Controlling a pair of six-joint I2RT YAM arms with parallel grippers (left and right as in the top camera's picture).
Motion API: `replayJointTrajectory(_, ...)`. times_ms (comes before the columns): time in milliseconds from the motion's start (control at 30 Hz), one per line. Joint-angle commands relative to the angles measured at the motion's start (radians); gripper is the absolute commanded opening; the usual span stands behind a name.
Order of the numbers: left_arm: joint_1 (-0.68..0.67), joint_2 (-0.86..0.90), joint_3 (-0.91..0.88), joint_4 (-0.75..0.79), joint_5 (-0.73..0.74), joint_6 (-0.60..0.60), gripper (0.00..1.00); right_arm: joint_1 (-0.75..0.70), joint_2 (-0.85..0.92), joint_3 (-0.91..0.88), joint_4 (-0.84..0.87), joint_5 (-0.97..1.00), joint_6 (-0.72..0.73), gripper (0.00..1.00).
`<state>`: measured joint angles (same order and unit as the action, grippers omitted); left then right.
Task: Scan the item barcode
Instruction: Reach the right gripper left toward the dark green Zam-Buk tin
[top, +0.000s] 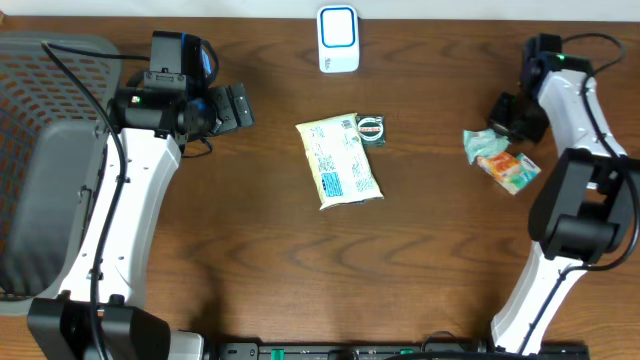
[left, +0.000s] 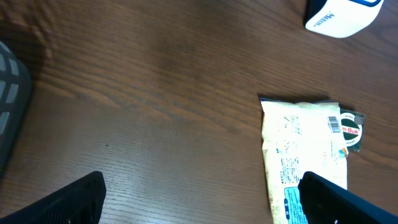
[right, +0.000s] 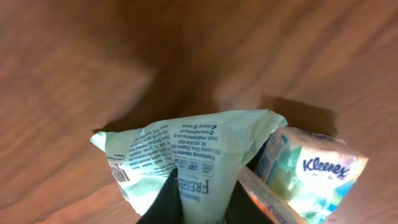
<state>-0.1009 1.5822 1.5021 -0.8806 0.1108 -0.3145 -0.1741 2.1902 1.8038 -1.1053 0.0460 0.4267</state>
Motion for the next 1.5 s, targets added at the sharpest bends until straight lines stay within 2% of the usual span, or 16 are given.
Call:
replayJointTrajectory(0, 0.001, 0.006, 0.007, -0.001, 0.009, 0.003, 0.98, -0.012, -0.01, -0.002, -0.036, 0.023, 0.0, 0.32)
replayJointTrajectory(33, 0.001, 0.006, 0.007, -0.001, 0.009, 0.003, 0.98, -0.012, -0.01, -0.002, -0.042, 0.023, -0.023, 0.4)
replayJointTrajectory(100, 0.001, 0.006, 0.007, -0.001, 0.009, 0.003, 0.98, -0.01, -0.01, -0.001, -0.049, 0.023, -0.07, 0.66)
replayJointTrajectory(133, 0.001, 0.006, 0.007, -0.001, 0.009, 0.003, 0.98, -0.01, -0.012, 0.0, -0.059, 0.023, -0.072, 0.72)
replayJointTrajectory(267, 0.001, 0.006, 0.007, -0.001, 0.009, 0.003, 0.98, -0.01, -0.032, 0.024, -0.131, -0.028, -0.072, 0.78)
replayJointTrajectory(433, 0.001, 0.006, 0.007, -0.001, 0.009, 0.002, 0.98, 0.001, -0.076, 0.088, -0.194, -0.1, -0.076, 0.79)
replayJointTrajectory(667, 0.001, 0.006, 0.007, -0.001, 0.009, 0.003, 0.98, 0.093, -0.135, 0.167, -0.212, -0.183, -0.141, 0.84)
replayJointTrajectory(833, 0.001, 0.006, 0.007, -0.001, 0.009, 0.002, 0.98, 0.187, -0.135, 0.179, -0.156, -0.242, -0.153, 0.99)
replayJointTrajectory(1067, 0.001, 0.006, 0.007, -0.001, 0.009, 0.003, 0.98, 0.329, -0.124, 0.163, -0.005, -0.351, -0.131, 0.99)
replayJointTrajectory(1133, 0.001, 0.006, 0.007, -0.001, 0.009, 0.003, 0.98, 0.368, -0.114, 0.145, 0.024, -0.339, -0.095, 0.9)
replayJointTrajectory(1200, 0.001, 0.006, 0.007, -0.001, 0.009, 0.003, 0.98, 0.399, -0.101, 0.117, 0.054, -0.32, -0.058, 0.7)
replayJointTrajectory(1300, 0.001, 0.006, 0.007, -0.001, 0.009, 0.003, 0.98, 0.433, -0.07, 0.067, 0.097, -0.314, -0.029, 0.32)
replayJointTrajectory(1367, 0.001, 0.006, 0.007, -0.001, 0.009, 0.002, 0.98, 0.446, -0.048, 0.032, 0.123, -0.313, -0.012, 0.14)
replayJointTrajectory(1433, 0.001, 0.006, 0.007, -0.001, 0.009, 0.003, 0.98, 0.453, -0.027, 0.004, 0.149, -0.314, -0.011, 0.03)
replayJointTrajectory(1467, 0.001, 0.006, 0.007, -0.001, 0.009, 0.003, 0.98, 0.456, -0.018, -0.009, 0.163, -0.314, -0.009, 0.01)
